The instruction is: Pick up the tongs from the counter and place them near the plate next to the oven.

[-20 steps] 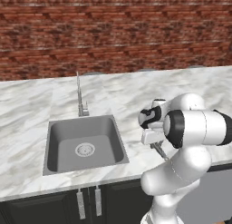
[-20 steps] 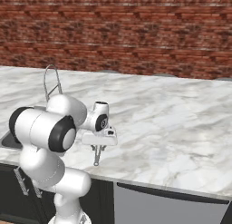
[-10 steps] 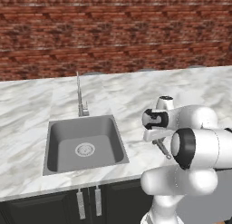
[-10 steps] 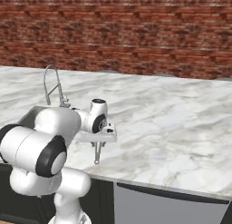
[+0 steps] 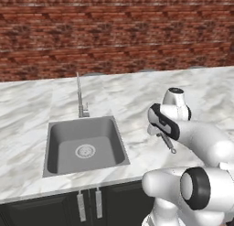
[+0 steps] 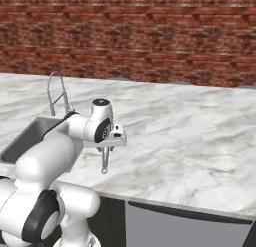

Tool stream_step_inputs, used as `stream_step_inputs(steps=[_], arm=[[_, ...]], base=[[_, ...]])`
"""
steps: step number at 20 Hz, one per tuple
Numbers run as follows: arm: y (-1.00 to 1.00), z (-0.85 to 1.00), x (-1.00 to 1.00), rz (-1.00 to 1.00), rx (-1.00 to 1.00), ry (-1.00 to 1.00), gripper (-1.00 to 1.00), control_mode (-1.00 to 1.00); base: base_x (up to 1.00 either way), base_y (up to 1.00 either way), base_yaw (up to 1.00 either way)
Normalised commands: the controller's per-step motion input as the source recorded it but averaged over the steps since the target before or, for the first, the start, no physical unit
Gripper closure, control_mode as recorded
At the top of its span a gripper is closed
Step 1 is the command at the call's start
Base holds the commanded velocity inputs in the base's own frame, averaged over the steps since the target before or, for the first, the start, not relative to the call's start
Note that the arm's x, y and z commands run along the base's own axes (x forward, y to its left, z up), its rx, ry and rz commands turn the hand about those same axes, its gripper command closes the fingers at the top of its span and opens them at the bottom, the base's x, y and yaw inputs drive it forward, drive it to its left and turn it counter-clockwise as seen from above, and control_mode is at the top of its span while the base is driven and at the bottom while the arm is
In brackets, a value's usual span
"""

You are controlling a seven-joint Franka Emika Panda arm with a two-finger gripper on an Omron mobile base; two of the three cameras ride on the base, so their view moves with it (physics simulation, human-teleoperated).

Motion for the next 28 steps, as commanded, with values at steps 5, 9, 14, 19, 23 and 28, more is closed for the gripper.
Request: stream_step_inputs(steps=[5, 9, 14, 19, 23, 28], arm=[[0.0, 0.0, 0.0, 0.0, 0.0, 0.0, 1.0, 1.0], [0.0, 0.0, 0.0, 0.0, 0.0, 0.0, 1.0, 1.0], [0.0, 0.0, 0.0, 0.0, 0.0, 0.0, 1.0, 1.0], [0.0, 0.0, 0.0, 0.0, 0.0, 0.0, 1.0, 1.0], [0.0, 0.0, 0.0, 0.0, 0.0, 0.0, 1.0, 1.0], [0.0, 0.0, 0.0, 0.0, 0.0, 0.0, 1.0, 1.0]], base=[[-0.4, -0.13, -0.33], [-0.48, -0.18, -0.47], [-0.22, -0.32, -0.38], [0.13, -0.78, -0.06], [0.11, -1.0, 0.03], [0.14, -1.0, 0.12]])
